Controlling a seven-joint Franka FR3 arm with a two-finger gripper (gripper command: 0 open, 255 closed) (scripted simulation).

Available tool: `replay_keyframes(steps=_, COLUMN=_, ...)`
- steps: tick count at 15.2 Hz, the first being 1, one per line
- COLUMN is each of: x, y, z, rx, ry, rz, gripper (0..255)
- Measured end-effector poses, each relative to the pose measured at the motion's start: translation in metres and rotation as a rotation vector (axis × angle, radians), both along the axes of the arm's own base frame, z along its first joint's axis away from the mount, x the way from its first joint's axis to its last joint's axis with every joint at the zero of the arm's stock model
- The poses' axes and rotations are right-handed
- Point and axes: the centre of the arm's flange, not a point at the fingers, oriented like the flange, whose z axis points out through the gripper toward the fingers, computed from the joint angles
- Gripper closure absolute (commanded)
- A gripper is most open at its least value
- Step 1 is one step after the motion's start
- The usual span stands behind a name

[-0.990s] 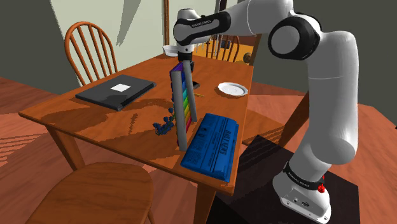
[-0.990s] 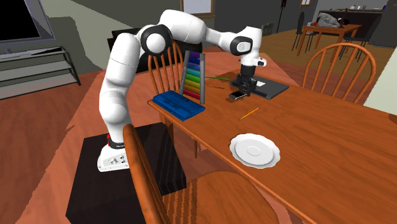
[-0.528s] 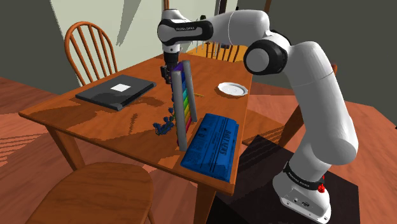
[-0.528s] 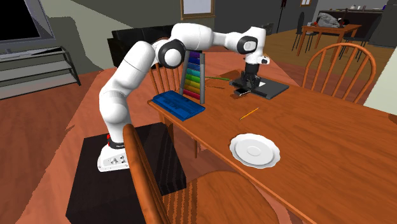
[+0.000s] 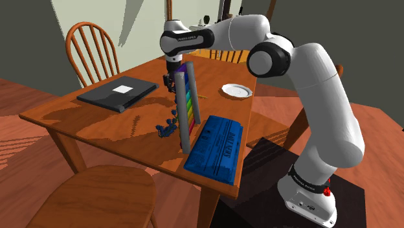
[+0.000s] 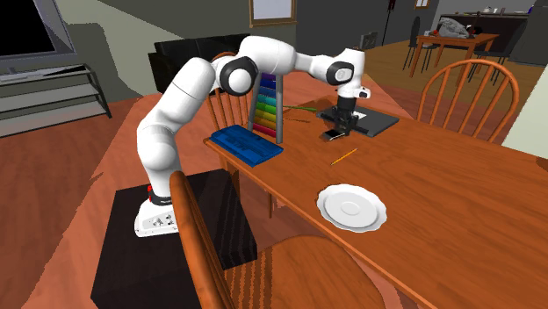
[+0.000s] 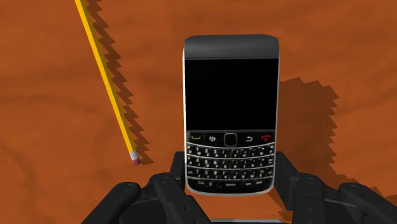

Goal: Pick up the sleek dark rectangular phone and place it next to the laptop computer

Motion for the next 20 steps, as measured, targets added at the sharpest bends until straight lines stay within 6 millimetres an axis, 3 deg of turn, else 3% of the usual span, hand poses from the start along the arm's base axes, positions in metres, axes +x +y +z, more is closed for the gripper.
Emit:
replay_keyframes(steps=6, x=-0.001, y=-0.001, z=-0.032, rx=0.0, ry=0.0, rz=0.0, gripper=255)
replay_keyframes(steps=12, x=-0.001, y=0.0, z=-0.037, rx=0.0, ry=0.0, rz=0.0, gripper=255)
replay_keyframes(steps=13, x=-0.001, y=0.0, z=-0.037, rx=0.0, ry=0.0, rz=0.0, gripper=0)
replay_keyframes(steps=19, x=0.0, y=0.0, z=-0.037, rx=0.0, ry=-0.001, rz=0.0, gripper=0)
replay_keyframes(steps=20, x=0.0, y=-0.001, z=-0.03, rx=0.0, ry=-0.001, rz=0.0, gripper=0)
